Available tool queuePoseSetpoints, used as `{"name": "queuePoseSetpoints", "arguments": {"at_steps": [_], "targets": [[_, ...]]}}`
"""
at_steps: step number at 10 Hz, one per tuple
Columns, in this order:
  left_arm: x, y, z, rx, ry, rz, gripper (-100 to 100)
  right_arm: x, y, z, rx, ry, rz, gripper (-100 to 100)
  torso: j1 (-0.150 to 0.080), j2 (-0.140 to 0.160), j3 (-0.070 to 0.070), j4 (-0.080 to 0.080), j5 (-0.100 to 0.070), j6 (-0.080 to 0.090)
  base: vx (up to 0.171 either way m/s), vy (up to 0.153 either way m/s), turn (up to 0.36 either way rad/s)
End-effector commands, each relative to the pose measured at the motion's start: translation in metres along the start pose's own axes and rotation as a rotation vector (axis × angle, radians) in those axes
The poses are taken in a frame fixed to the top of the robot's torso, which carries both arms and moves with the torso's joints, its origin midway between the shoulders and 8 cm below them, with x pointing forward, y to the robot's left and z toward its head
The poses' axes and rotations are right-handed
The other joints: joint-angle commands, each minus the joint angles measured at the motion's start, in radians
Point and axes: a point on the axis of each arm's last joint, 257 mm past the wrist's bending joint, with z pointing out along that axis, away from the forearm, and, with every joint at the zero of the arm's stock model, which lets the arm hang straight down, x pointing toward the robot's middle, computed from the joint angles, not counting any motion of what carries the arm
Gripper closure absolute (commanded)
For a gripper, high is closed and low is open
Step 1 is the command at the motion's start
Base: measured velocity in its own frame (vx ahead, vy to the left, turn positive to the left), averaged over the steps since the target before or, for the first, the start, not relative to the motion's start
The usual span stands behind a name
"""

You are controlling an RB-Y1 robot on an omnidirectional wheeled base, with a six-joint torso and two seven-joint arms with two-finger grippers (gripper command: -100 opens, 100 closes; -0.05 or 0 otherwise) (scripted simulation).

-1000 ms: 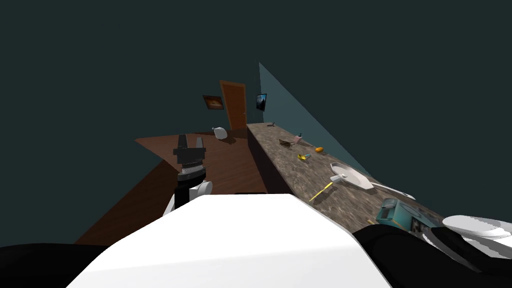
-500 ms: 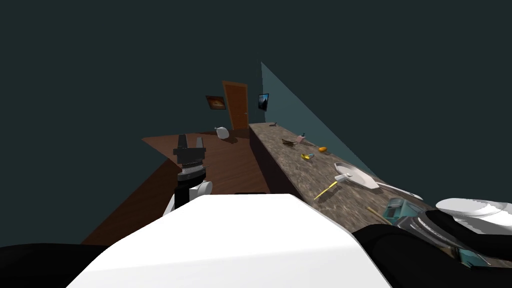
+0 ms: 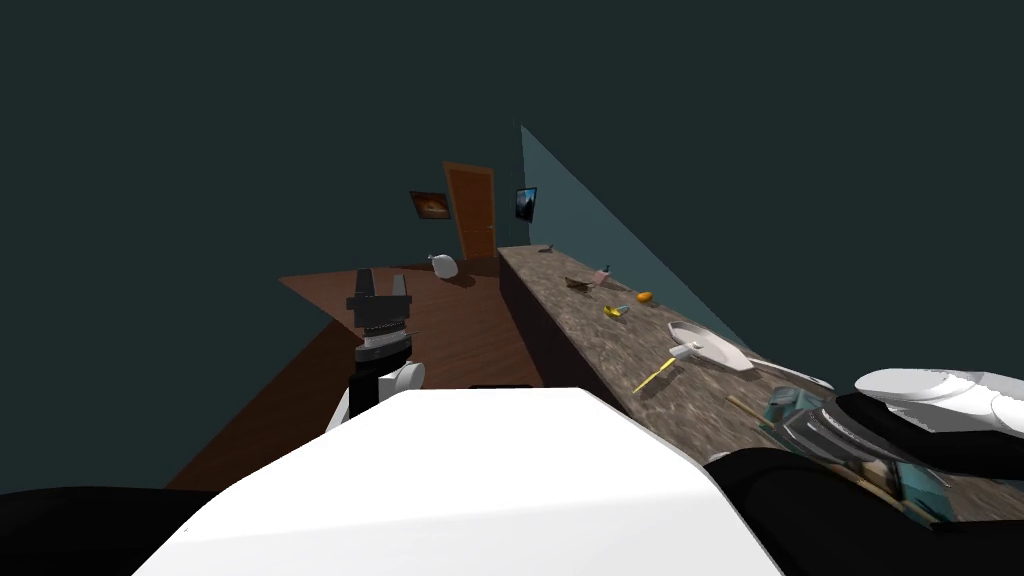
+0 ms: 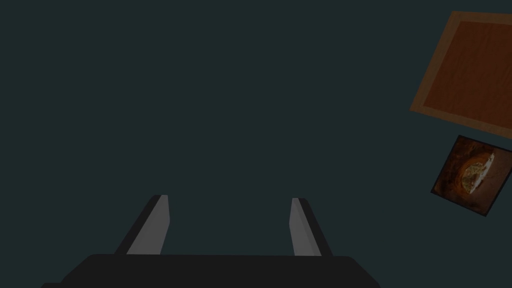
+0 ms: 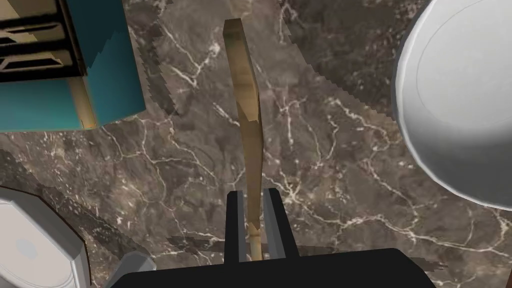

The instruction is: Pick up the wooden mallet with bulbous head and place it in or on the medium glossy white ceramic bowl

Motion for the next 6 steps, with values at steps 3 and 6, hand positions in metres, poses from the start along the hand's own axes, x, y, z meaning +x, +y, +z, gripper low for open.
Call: {"name": "queuePoseSetpoints", "arguments": {"at_steps": [3,6], "targets": [[0.000,0.000,0.000,0.000,0.000,0.000,0,-0.017,0.000,-0.013,-0.030,-0.002,-0.026,100,-0.001,0.000,0.000,0.000,0.000,0.001,0.003,0.075,-0.094],[0.000,0.000,0.000,0.000,0.000,0.000,0,-0.021,0.020,-0.015,-0.103,0.005,-0.063,100,-0.001,0.002,0.001,0.000,-0.001,0.002,-0.009,0.061,-0.137]]}}
